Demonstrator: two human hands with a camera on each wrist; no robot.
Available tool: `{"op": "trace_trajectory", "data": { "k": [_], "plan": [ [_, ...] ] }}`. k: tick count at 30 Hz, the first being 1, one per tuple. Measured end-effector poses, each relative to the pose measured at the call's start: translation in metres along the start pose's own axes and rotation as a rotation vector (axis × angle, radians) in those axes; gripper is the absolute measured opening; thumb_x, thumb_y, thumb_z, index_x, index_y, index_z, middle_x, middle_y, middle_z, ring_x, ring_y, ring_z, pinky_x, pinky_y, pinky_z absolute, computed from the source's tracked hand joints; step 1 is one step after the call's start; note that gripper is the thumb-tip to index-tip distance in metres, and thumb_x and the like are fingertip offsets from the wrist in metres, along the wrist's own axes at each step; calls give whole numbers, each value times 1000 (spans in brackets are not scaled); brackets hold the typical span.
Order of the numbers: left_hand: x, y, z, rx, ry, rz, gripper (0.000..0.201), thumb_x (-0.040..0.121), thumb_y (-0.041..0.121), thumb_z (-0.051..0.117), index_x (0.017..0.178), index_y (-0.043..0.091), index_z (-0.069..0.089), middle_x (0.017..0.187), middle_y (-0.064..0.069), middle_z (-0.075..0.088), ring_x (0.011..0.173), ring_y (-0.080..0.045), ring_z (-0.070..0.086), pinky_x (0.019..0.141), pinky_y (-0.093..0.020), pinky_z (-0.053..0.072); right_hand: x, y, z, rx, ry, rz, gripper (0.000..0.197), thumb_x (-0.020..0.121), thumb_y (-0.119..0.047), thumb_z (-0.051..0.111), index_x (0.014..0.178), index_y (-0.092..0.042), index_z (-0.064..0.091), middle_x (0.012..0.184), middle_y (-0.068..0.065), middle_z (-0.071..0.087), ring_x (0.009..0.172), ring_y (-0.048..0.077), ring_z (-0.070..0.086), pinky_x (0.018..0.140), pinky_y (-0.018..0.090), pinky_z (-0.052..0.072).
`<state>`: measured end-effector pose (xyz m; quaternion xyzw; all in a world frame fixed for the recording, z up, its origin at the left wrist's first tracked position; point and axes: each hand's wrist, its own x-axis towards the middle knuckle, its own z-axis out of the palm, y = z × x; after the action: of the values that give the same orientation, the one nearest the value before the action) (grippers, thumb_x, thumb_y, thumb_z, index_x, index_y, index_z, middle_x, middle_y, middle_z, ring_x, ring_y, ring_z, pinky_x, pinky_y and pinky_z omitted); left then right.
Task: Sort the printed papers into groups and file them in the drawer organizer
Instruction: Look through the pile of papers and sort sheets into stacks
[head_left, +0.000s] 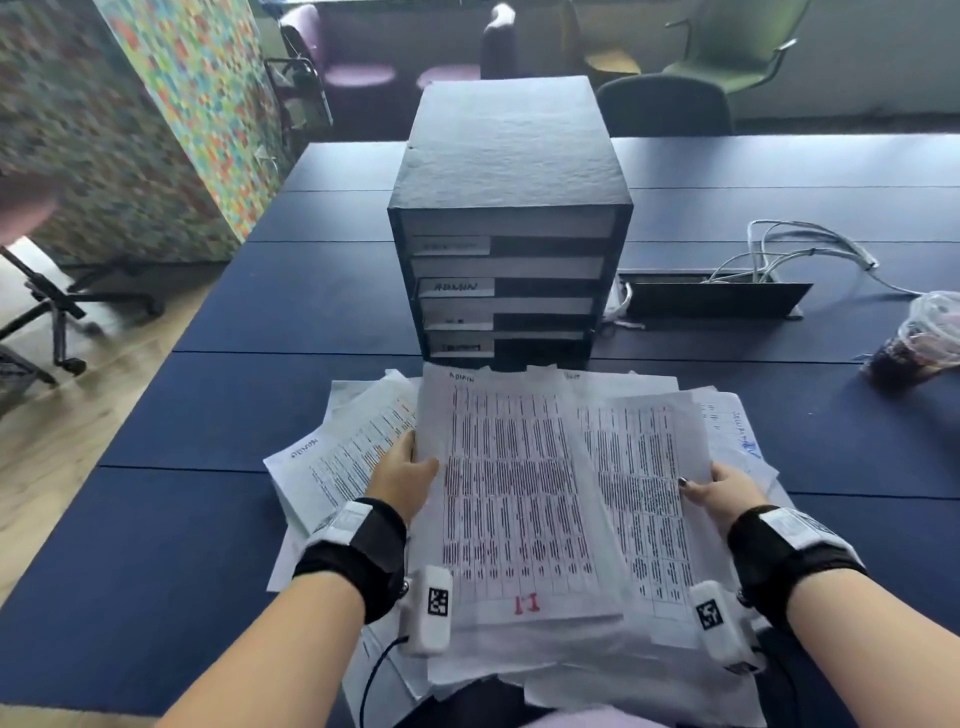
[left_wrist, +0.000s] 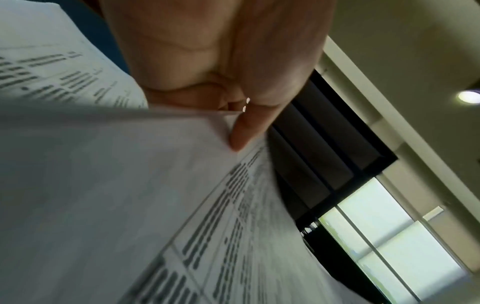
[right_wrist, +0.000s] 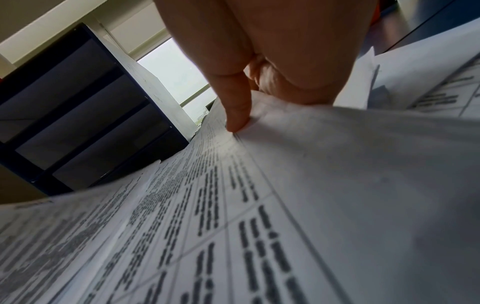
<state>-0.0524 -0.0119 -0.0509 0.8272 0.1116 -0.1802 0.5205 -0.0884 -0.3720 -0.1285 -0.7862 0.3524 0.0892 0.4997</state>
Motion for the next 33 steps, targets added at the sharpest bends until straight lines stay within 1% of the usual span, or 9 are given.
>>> {"op": "trace_trajectory", "data": {
  "k": [3,8,13,17,19,22,25,29,33],
  "plan": [
    [5,-11,-4,121,127,-28,22,91,3,48,99,22,54,94,-2,63,74,-15,56,55,-21,39,-2,-2,0,33,-11,14,28,84,-3,64,111,3,59,99,20,66,95,35,62,91,50,48],
    [15,-20,-24,148,378,-124,20,89,1,41,96,15,52,93,-11,57,82,-26,49,73,-30,36,-6,-9,-4,81,28,7,29,87,0,59,115,5,56,105,22,63,95,33,60,95,50,46],
    [20,-24,-54,94,489,-145,27,89,-3,36,102,15,52,91,-10,53,86,-28,49,74,-30,34,-6,-9,-15,397,-28,55,31,88,11,47,116,2,54,91,17,63,84,32,59,96,55,42],
    [26,-27,-63,122,447,-124,15,90,1,42,97,8,53,93,-17,58,85,-30,52,71,-31,36,-11,-7,-26,565,-127,85,31,89,8,41,109,-9,58,84,10,72,71,27,69,73,50,56],
    [30,-24,-60,95,413,-80,22,91,1,43,108,4,56,103,-19,63,92,-31,56,77,-33,41,-18,-11,-32,635,-208,88,30,91,6,37,102,-13,57,74,6,73,62,20,69,57,40,58],
    [28,-14,-47,75,385,-36,32,92,-4,43,122,-1,53,109,-16,61,95,-27,55,76,-26,35,-25,-16,-36,705,-275,86,31,92,5,33,99,-14,56,70,5,72,58,19,68,49,36,56],
    [19,-3,-22,103,311,-40,24,93,-5,43,113,-1,56,96,-8,54,90,-24,51,67,-22,29,-27,-18,-36,709,-283,92,30,93,6,32,98,-12,56,69,5,72,56,18,68,49,36,56],
    [20,-4,17,128,94,-29,38,90,-4,38,122,9,55,104,-4,61,91,-23,56,75,-26,42,-27,-20,-31,654,-227,96,26,92,7,36,96,-10,56,67,6,71,55,19,67,52,36,57],
    [13,-5,52,214,-45,12,36,92,4,41,122,16,54,109,-6,63,91,-22,56,74,-22,40,-17,-17,-24,486,-101,82,19,87,4,52,95,-10,62,80,13,71,75,32,65,79,51,52]
  ]
}}
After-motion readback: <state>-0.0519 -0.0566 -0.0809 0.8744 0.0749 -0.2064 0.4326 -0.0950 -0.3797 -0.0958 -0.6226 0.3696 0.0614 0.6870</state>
